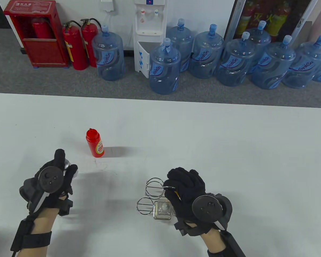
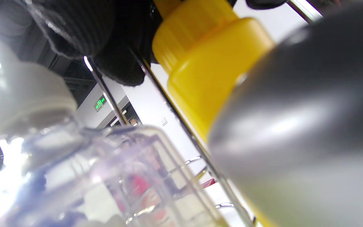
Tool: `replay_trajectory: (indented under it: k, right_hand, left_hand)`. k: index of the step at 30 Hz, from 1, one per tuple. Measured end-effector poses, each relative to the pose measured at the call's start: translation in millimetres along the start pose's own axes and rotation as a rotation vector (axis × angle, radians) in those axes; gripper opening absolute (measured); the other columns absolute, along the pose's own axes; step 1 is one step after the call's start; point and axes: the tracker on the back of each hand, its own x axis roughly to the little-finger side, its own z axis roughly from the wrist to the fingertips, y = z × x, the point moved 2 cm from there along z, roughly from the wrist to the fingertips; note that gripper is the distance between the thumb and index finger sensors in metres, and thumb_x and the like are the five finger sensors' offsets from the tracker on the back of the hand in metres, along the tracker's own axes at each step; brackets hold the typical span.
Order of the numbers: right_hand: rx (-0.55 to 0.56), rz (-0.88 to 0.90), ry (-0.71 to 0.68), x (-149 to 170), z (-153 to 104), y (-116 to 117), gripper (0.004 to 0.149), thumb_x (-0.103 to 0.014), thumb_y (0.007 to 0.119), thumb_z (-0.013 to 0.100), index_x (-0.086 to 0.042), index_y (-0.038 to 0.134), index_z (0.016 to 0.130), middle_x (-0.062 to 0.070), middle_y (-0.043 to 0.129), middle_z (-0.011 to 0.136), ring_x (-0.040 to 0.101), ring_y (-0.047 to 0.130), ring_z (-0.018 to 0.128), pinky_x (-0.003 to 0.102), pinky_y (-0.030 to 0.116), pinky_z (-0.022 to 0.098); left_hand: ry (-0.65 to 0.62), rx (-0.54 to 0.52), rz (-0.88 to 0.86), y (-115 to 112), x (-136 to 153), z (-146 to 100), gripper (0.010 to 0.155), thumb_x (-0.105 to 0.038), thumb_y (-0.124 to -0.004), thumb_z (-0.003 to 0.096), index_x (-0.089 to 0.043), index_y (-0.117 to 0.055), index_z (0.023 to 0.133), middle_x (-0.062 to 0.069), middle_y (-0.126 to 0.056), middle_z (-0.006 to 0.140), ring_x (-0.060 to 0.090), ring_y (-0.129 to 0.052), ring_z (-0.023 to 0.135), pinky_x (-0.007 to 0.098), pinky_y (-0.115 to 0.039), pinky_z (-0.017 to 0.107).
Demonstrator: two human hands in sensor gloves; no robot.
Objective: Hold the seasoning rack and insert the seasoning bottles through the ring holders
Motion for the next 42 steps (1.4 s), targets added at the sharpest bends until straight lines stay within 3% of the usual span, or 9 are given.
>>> replay_trajectory:
  k: [5, 10, 14, 18, 32, 38, 42]
  right_hand:
    - [0.002, 0.0, -0.004, -1, 0, 0, 0.045, -0.048, 0.074, 0.038, -0.028, 0.087, 0.077, -0.007, 0.065, 0.101, 0.025, 0.067, 0.097, 0.058, 0.04, 0.075]
    - [0.002, -0.001, -0.001, -2, -1, 2, 0.045, -0.048, 0.074, 0.038, -0.028, 0.087, 0.077, -0.007, 0.065, 0.101, 0.025, 0.067, 0.097, 0.058, 0.041, 0.075]
    - [0.005, 0.001, 0.009, -2, -1, 4, 0.045, -0.048, 0.074, 0.038, -0.028, 0.088, 0.077, -0.007, 0.066, 0.101, 0.025, 0.067, 0.097, 0.058, 0.041, 0.075]
    - [0.006, 0.007, 0.01, -3, -1, 4, 0.045, -0.048, 0.074, 0.038, -0.028, 0.088, 0.077, -0.007, 0.066, 0.101, 0.025, 0.068, 0.097, 0.058, 0.041, 0.075]
    - [0.014, 0.023, 0.02, -4, -2, 3, 0.046, -0.048, 0.074, 0.038, -0.027, 0.088, 0.076, -0.006, 0.068, 0.099, 0.025, 0.07, 0.095, 0.058, 0.043, 0.075]
    - [0.008, -0.012, 0.013, -3, -2, 3, 0.047, -0.046, 0.075, 0.039, -0.024, 0.088, 0.078, -0.006, 0.068, 0.099, 0.025, 0.07, 0.095, 0.058, 0.043, 0.075]
    - [0.017, -0.01, 0.017, -1, -2, 1, 0.047, -0.047, 0.074, 0.039, -0.024, 0.088, 0.078, -0.006, 0.068, 0.099, 0.025, 0.07, 0.095, 0.058, 0.042, 0.075]
  left_hand:
    - [-0.231, -0.129, -0.111, 24, -58, -32, 0.072, -0.06, -0.067, 0.0397, -0.027, -0.046, 0.1, -0.011, -0.079, 0.089, 0.022, -0.093, 0.086, 0.05, -0.072, 0.066]
    - [-0.434, -0.162, -0.218, 33, -112, -68, 0.072, -0.061, -0.065, 0.0398, -0.027, -0.044, 0.1, -0.011, -0.079, 0.087, 0.02, -0.096, 0.081, 0.048, -0.077, 0.06]
    - [-0.594, -0.167, -0.203, 28, -151, -96, 0.073, -0.061, -0.064, 0.0398, -0.028, -0.042, 0.1, -0.012, -0.079, 0.088, 0.017, -0.098, 0.078, 0.046, -0.079, 0.057]
    - [-0.652, -0.134, -0.137, 12, -175, -109, 0.073, -0.061, -0.065, 0.0398, -0.028, -0.042, 0.101, -0.012, -0.079, 0.088, 0.017, -0.097, 0.079, 0.046, -0.078, 0.059]
    - [-0.733, -0.067, 0.096, -22, -195, -125, 0.078, -0.064, -0.065, 0.0386, -0.031, -0.034, 0.102, -0.015, -0.072, 0.093, 0.016, -0.088, 0.09, 0.047, -0.072, 0.066]
    - [-0.722, -0.085, 0.012, -7, -184, -119, 0.082, -0.071, -0.062, 0.0362, -0.033, -0.034, 0.103, -0.011, -0.065, 0.1, 0.022, -0.082, 0.095, 0.049, -0.068, 0.069]
    - [-0.626, -0.094, -0.033, 6, -163, -98, 0.08, -0.069, -0.063, 0.0371, -0.032, -0.036, 0.103, -0.011, -0.063, 0.102, 0.024, -0.08, 0.097, 0.05, -0.067, 0.07]
